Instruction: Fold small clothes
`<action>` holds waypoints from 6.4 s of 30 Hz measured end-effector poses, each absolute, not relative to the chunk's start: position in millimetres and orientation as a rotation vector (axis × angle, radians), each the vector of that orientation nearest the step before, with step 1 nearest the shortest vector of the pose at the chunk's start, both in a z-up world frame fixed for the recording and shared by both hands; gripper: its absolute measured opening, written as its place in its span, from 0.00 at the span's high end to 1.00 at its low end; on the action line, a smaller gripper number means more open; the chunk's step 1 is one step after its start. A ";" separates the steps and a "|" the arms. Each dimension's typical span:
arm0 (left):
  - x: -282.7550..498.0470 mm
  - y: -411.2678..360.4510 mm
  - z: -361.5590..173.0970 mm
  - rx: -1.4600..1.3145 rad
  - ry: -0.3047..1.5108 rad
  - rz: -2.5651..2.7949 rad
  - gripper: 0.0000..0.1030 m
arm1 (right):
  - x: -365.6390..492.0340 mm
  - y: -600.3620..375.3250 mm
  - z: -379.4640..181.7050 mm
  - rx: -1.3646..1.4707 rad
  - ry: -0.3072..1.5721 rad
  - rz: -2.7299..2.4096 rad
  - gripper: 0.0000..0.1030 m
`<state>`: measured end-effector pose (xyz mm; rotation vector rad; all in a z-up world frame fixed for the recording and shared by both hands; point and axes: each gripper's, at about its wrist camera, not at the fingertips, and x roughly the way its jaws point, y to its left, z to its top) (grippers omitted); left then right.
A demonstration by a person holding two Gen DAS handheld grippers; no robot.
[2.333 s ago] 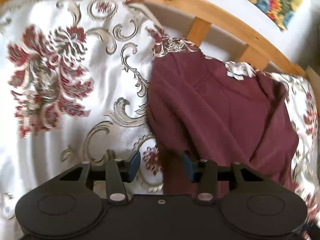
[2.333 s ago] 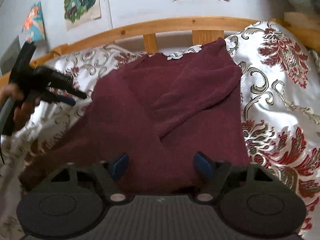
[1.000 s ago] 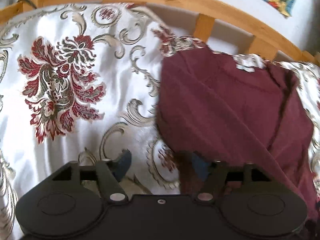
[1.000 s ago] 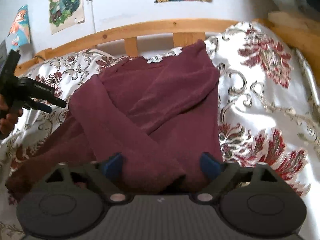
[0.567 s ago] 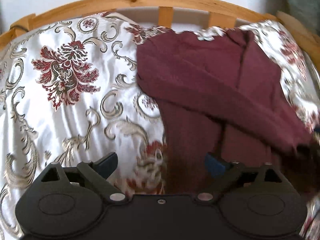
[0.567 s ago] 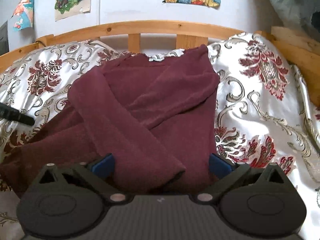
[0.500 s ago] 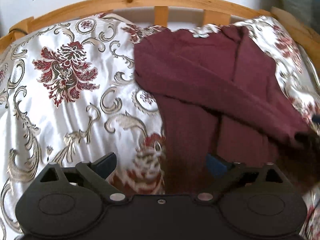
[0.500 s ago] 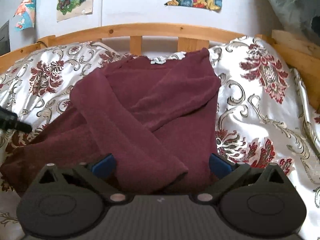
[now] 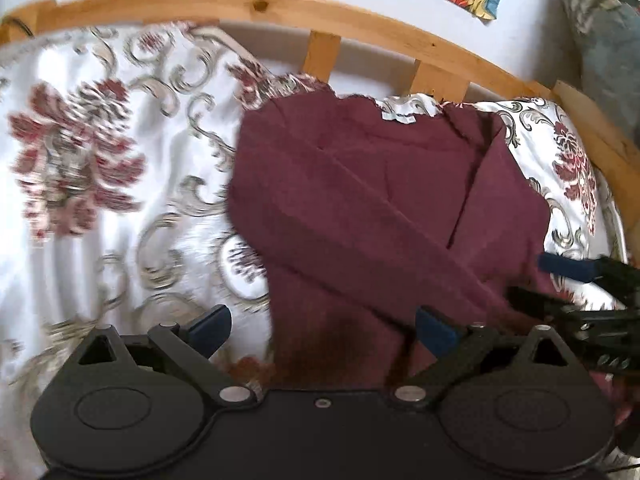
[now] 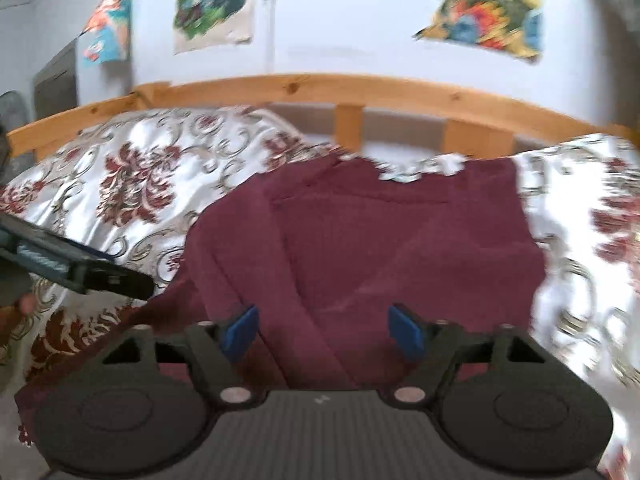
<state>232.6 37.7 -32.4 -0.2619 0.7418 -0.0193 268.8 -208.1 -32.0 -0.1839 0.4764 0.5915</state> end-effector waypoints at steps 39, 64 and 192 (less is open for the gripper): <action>174.9 30.9 -22.3 0.110 0.796 -0.100 0.01 | 177.6 -277.3 -35.9 -0.244 0.619 0.522 0.06; 62.6 -34.2 -79.2 0.567 0.722 -0.209 0.01 | 100.2 -270.6 -85.1 -0.676 0.654 0.266 0.00; 339.4 101.0 -20.4 0.048 0.790 0.212 0.16 | 341.1 -235.0 -28.1 -0.314 0.358 0.267 0.08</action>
